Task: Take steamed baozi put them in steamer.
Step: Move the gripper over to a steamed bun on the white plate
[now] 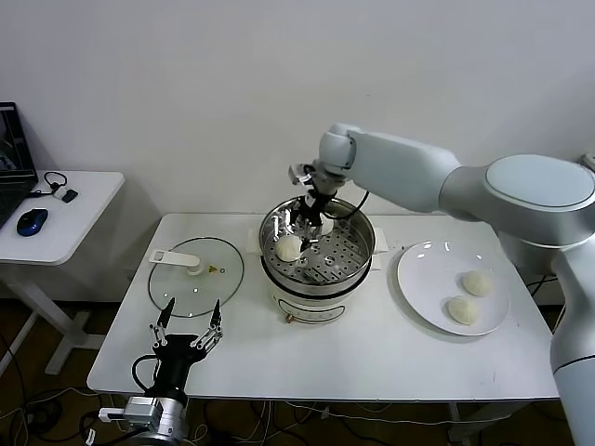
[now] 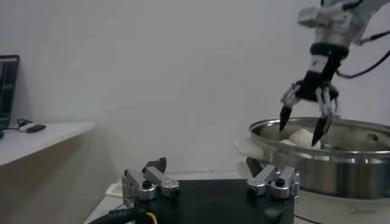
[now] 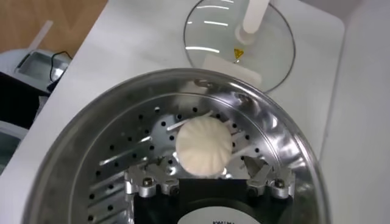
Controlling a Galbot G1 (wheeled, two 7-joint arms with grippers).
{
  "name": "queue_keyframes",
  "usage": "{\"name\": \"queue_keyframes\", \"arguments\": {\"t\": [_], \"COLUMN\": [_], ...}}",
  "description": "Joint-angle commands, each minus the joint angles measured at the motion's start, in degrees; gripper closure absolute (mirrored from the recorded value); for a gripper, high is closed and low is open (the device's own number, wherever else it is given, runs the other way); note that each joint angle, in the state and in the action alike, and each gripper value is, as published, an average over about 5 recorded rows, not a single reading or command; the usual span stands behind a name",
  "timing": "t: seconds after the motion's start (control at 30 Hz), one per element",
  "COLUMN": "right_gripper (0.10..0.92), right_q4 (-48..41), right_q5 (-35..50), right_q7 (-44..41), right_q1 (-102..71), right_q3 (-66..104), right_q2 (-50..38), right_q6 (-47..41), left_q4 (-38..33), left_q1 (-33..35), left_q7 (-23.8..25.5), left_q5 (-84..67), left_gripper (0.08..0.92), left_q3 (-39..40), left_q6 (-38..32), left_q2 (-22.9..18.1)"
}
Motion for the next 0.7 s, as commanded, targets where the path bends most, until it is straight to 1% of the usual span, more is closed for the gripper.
{"name": "queue_keyframes", "arguments": {"t": [0.03, 0.33, 0.53, 0.6, 0.7], "right_gripper": [0.203, 0.203, 0.203, 0.203, 0.203], "right_q4": [9.1, 16.2, 16.0, 15.2, 13.4], "right_q5": [4.0, -0.6, -6.3, -9.3, -19.1], "right_q7": [-1.7, -3.2, -3.9, -4.1, -5.1], "right_q1": [12.6, 18.5, 16.0, 13.9, 8.8], "right_q3": [-6.3, -12.3, -12.0, -10.0, -4.7], "right_q2": [-11.0, -25.6, -33.2, -34.9, -36.8], "right_q6": [3.8, 6.5, 8.3, 9.1, 12.0], "left_q4": [-0.1, -0.5, -1.2, -1.5, -1.9], "left_q1": [0.4, 0.3, 0.5, 0.6, 0.6], "left_q7": [0.0, 0.0, 0.0, 0.0, -0.1], "left_q5": [-0.1, 0.0, -0.2, -0.4, -0.4], "left_gripper": [0.177, 0.177, 0.177, 0.177, 0.177], "left_q3": [0.0, 0.3, 0.0, 0.0, 0.0], "left_q6": [0.0, 0.3, 0.2, 0.2, 0.3], "left_q2": [0.0, 0.0, 0.0, 0.0, 0.0]}}
